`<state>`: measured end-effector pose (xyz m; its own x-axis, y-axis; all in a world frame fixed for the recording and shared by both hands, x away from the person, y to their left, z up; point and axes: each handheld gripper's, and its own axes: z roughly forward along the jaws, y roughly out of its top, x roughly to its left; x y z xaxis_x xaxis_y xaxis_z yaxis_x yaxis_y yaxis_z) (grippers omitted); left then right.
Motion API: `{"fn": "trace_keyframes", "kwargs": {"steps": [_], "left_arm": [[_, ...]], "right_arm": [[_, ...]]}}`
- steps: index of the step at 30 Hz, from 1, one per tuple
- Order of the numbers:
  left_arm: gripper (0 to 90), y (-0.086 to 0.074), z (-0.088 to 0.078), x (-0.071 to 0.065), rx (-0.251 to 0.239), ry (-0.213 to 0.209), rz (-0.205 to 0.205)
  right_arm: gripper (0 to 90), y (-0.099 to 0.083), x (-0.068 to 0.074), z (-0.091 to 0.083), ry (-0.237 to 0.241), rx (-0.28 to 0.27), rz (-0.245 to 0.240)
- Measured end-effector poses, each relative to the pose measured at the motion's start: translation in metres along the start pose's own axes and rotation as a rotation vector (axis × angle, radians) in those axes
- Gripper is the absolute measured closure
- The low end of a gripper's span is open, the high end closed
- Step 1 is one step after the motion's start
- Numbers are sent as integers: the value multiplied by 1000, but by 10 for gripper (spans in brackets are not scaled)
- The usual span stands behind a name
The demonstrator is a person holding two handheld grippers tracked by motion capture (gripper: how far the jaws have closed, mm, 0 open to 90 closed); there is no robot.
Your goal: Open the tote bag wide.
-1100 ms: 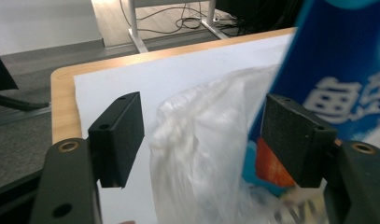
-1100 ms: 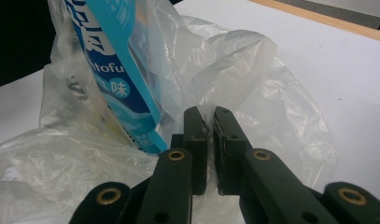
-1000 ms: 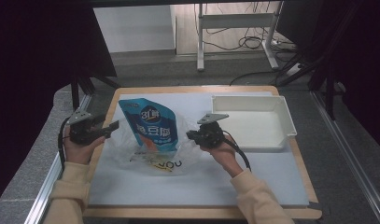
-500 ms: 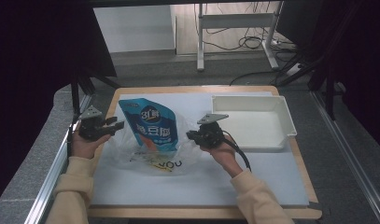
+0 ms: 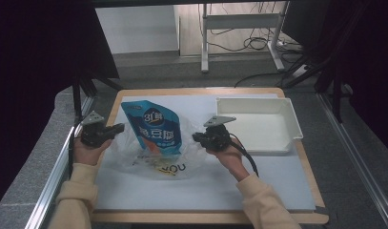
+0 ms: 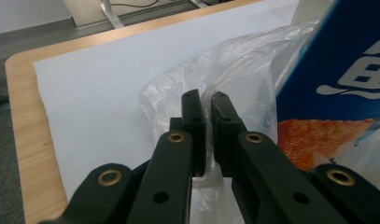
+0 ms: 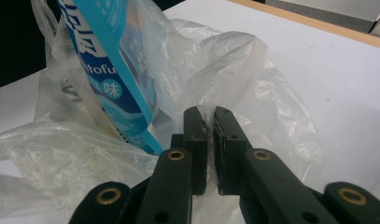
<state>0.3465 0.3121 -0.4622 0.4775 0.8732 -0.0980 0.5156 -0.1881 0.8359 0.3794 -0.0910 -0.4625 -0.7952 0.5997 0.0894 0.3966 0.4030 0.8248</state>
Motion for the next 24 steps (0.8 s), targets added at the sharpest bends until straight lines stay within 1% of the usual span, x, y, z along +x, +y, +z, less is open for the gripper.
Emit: {"fn": "trace_keyframes", "kwargs": {"steps": [1,2,7,8,9,10,12,15,16,17,18,19,20,21,24], "left_arm": [[870,-1,2,0,0,2,-7],[870,-5,4,1,11,12,-4],[870,-10,8,3,25,21,-11],[870,-11,8,3,24,19,-13],[870,-11,8,3,28,22,-15],[870,-11,8,3,28,22,-15],[870,-12,9,4,30,22,-22],[870,-14,11,4,37,21,-30],[870,-15,13,5,45,24,-31],[869,-15,13,5,45,24,-31],[869,-17,16,5,53,26,-35],[869,-17,16,5,53,26,-35],[869,-18,18,5,56,27,-39],[869,-19,20,5,61,31,-39],[869,-22,24,5,69,31,-46]], "right_arm": [[840,-1,0,0,-3,1,1],[841,-2,0,1,-10,7,1],[841,-4,0,4,-26,12,-9],[841,-5,0,5,-34,15,-20],[841,-7,1,7,-56,24,-34],[841,-7,1,7,-56,24,-34],[842,-9,0,10,-78,30,-43],[842,-13,-2,12,-92,28,-40],[844,-17,-3,15,-110,29,-39],[844,-17,-3,15,-110,29,-39],[846,-20,-5,17,-119,33,-30],[846,-20,-5,17,-119,33,-30],[848,-22,-5,18,-134,29,-33],[848,-22,-5,18,-134,29,-33],[848,-23,-5,21,-158,37,-40]]}}
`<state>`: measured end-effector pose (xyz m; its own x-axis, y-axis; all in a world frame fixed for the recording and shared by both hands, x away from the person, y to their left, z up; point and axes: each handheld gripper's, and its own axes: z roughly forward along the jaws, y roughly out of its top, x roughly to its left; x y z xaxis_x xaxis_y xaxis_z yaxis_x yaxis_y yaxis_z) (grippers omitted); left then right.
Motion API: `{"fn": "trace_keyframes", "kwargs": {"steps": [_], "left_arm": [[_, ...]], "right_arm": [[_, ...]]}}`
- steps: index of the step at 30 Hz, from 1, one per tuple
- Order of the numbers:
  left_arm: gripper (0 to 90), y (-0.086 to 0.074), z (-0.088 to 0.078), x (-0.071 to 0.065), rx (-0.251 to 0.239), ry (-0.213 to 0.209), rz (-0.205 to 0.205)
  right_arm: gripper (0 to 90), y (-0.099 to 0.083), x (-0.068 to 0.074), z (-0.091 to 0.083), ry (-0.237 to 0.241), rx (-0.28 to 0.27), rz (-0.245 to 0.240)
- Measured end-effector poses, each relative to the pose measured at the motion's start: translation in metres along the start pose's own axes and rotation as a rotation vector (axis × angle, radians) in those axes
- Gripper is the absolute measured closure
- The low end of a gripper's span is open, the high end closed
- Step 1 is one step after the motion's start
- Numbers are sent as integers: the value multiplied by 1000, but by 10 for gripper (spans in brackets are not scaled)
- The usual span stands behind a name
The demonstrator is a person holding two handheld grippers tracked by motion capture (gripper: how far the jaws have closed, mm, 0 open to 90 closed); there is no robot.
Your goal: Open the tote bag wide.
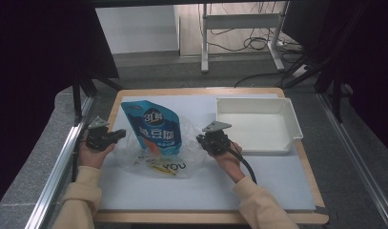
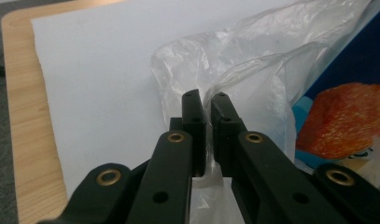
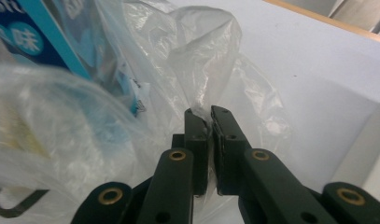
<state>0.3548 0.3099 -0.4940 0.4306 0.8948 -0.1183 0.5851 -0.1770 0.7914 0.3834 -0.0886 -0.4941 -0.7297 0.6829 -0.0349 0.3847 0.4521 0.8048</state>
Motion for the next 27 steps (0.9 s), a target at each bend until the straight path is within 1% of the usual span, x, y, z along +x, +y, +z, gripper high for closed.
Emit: {"fn": "trace_keyframes", "kwargs": {"steps": [2,3,6,7,8,12,16,20,27], "left_arm": [[868,-2,4,0,11,4,-7],[868,-4,6,0,17,5,-7],[868,-7,14,0,40,11,-11],[868,-9,16,1,46,11,-14],[868,-10,18,1,52,10,-18],[868,-16,27,1,86,18,-21],[869,-19,33,0,108,18,-23],[868,-24,40,-1,142,20,-15],[868,-28,46,-1,166,26,-14]], "right_arm": [[848,-2,0,3,-13,12,-5],[848,-4,-1,6,-24,24,2],[849,-6,0,10,-36,34,5],[849,-8,1,13,-54,44,0],[849,-8,1,13,-54,44,0],[850,-12,3,20,-80,70,-8],[851,-14,3,23,-87,86,-12],[854,-17,4,27,-88,114,-15],[854,-22,5,33,-84,145,-18]]}}
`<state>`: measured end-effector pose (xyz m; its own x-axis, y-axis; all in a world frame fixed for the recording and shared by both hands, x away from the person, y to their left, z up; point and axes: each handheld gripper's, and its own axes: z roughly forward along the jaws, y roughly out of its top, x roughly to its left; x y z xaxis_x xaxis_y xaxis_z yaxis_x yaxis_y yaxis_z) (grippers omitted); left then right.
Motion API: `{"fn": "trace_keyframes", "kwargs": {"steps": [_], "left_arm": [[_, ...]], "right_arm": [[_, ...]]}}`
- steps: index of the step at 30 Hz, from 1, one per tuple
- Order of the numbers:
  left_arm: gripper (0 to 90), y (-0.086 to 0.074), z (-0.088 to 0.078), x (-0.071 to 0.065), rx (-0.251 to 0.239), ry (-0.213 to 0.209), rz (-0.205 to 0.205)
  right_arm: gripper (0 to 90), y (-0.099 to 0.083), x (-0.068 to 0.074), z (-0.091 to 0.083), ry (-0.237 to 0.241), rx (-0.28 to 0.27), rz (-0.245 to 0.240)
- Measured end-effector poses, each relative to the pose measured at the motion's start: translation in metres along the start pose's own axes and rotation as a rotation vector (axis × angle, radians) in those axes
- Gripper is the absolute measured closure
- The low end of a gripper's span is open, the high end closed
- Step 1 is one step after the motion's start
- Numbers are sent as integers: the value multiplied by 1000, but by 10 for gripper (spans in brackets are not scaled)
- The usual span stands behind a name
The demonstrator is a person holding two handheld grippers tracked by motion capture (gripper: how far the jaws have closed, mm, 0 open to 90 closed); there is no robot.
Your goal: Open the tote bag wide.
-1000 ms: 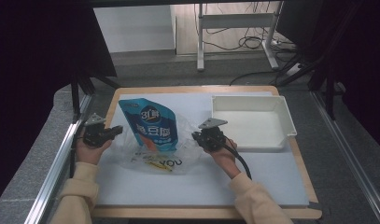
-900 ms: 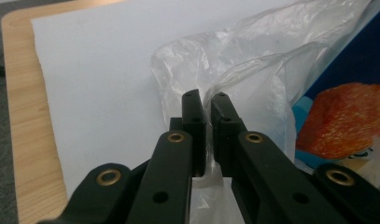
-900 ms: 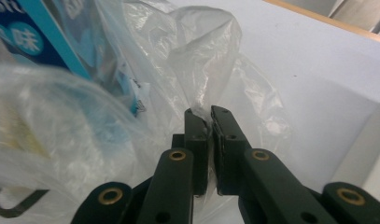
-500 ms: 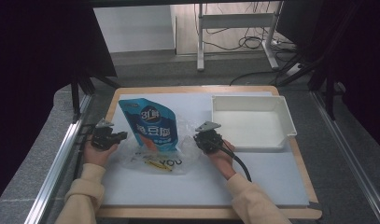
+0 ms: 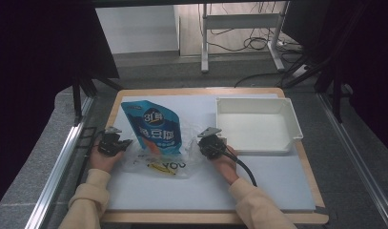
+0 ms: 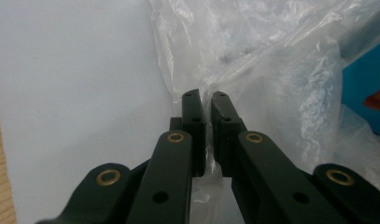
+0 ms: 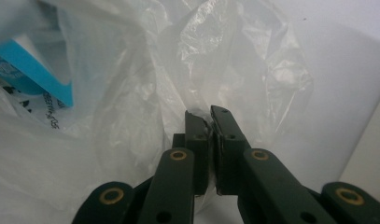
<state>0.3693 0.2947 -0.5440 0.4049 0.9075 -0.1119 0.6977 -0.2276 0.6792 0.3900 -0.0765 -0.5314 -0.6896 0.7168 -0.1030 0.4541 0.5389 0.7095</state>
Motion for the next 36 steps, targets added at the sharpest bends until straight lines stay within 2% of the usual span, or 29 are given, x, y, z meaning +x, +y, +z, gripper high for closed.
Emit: {"fn": "trace_keyframes", "kwargs": {"steps": [11,16,20,22,26,27,28,29,30,35,36], "left_arm": [[868,-1,1,1,-4,-6,-13],[868,-1,1,0,-4,-6,-16],[868,-1,1,1,-3,-9,-17],[868,-1,1,1,-2,-11,-17],[867,-1,1,1,-2,-13,-17],[867,-1,1,1,-1,-13,-17],[867,-1,1,1,-1,-13,-15],[866,-1,1,1,1,-14,-13],[866,-1,1,1,1,-14,-13],[866,-1,1,1,1,-16,-14],[866,-1,1,1,1,-16,-14]], "right_arm": [[847,-1,-1,0,8,-2,13],[821,0,-1,-3,21,-11,18],[763,2,-2,-6,36,-24,30],[686,5,-1,-13,32,-45,24],[632,10,-1,-25,31,-85,25],[603,14,-2,-34,33,-115,38],[603,14,-2,-34,33,-115,38],[581,18,-5,-43,43,-150,58],[581,18,-5,-43,43,-150,58],[589,28,-5,-67,79,-237,71],[589,28,-5,-67,79,-237,71]]}}
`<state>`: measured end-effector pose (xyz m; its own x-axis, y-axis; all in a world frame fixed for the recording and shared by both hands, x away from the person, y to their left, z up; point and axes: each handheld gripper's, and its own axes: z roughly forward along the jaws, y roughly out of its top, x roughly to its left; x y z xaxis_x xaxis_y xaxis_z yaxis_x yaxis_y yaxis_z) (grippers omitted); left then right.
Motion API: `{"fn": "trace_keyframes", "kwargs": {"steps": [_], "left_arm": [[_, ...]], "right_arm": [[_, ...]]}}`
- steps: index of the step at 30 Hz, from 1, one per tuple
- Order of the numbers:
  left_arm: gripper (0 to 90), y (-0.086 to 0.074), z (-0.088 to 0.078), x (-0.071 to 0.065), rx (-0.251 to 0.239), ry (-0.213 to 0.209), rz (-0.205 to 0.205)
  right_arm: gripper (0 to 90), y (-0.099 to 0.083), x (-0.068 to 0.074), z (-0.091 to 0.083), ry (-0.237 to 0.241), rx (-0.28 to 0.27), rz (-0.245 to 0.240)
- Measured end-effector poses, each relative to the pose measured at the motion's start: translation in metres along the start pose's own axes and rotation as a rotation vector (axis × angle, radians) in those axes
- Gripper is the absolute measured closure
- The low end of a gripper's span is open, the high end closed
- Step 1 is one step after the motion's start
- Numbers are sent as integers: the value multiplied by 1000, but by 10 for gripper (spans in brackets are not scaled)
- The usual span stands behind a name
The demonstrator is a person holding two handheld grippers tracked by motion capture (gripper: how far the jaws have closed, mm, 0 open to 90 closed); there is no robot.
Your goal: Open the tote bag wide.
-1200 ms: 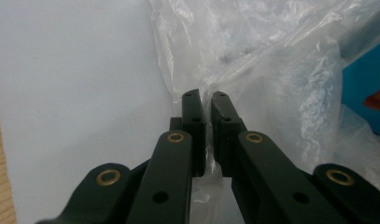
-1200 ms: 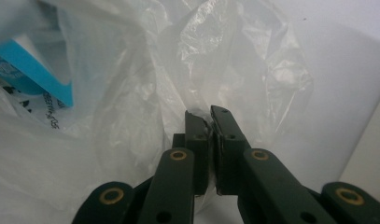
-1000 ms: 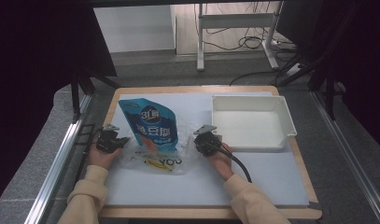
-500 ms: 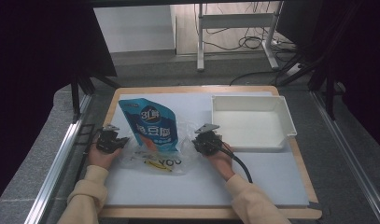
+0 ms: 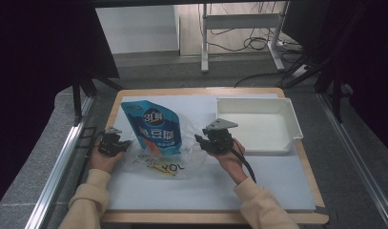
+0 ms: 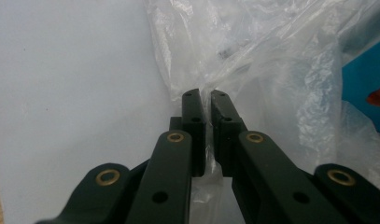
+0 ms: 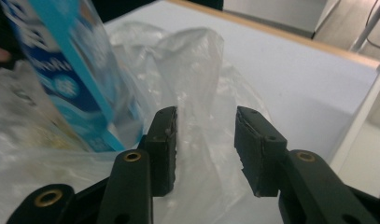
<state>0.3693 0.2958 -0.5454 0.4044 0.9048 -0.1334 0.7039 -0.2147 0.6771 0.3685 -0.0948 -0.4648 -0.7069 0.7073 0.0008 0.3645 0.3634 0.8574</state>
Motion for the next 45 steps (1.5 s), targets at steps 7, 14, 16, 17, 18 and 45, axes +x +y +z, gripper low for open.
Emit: {"fn": "trace_keyframes", "kwargs": {"steps": [7,14,16,17,18,45], "left_arm": [[867,0,0,0,0,-1,0],[866,0,0,0,0,-5,-1],[864,0,0,0,1,-8,-2],[862,0,0,1,1,-10,-2],[860,0,0,0,-1,-9,-1],[862,0,0,0,0,-10,3]], "right_arm": [[586,10,2,-13,4,-52,-3],[671,13,6,-18,50,-65,-3],[690,13,11,-17,63,-67,-22],[702,13,14,-16,69,-63,-30],[715,12,17,-14,77,-56,-38],[856,-14,38,19,117,111,-127]]}}
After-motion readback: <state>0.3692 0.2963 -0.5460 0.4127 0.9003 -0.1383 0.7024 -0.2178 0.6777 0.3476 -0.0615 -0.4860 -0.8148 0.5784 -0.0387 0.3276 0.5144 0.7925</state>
